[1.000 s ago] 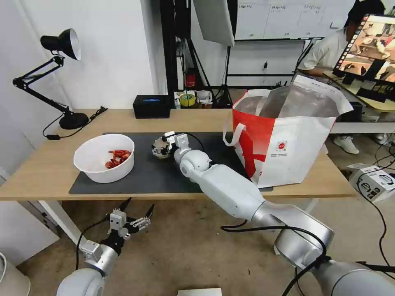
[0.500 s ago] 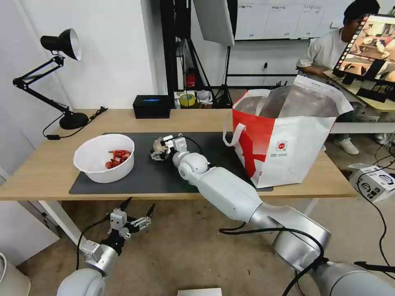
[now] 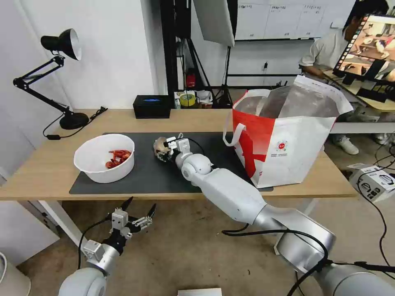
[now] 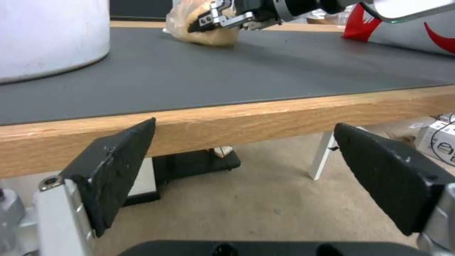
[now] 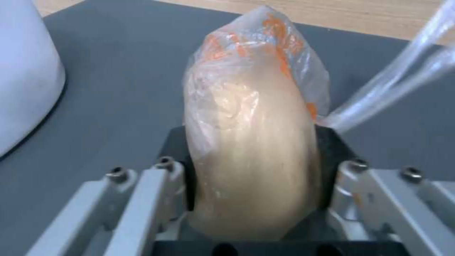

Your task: Pick up the trash from the table and place it into the takeout bag.

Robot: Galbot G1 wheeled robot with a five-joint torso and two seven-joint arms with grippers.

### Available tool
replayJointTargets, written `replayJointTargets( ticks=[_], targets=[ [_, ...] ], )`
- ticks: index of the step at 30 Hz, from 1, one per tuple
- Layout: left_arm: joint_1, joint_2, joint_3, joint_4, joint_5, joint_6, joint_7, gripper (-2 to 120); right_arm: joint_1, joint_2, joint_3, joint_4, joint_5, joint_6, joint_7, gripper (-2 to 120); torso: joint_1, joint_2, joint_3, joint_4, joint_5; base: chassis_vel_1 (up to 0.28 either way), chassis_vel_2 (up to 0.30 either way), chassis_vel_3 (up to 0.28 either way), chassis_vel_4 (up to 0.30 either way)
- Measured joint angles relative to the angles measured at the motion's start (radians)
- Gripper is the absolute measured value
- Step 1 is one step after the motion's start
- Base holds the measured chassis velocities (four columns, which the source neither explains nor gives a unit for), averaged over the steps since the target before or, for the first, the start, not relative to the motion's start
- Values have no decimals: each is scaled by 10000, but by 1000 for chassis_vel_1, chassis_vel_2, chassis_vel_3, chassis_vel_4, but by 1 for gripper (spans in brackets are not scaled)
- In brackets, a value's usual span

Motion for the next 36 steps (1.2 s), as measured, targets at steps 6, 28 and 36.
replayJointTargets(
  ticks=[6,28,36],
  targets=[
    [-23,67,25,-2,-14,2,0,100,-109,-332,-5,391,215,-1,65,21,0,0,0,-2,0,0,0,0,0],
    [330,17,-193,-395,38,12,-17,100,-908,-3300,1570,6365,702,521,414,6,0,0,0,-3,2,0,0,0,0],
    [374,-63,-134,-597,200,19,-48,100,-1497,-5692,3459,9189,1437,570,358,6,0,2,-1,-4,3,0,0,0,0]
  ],
)
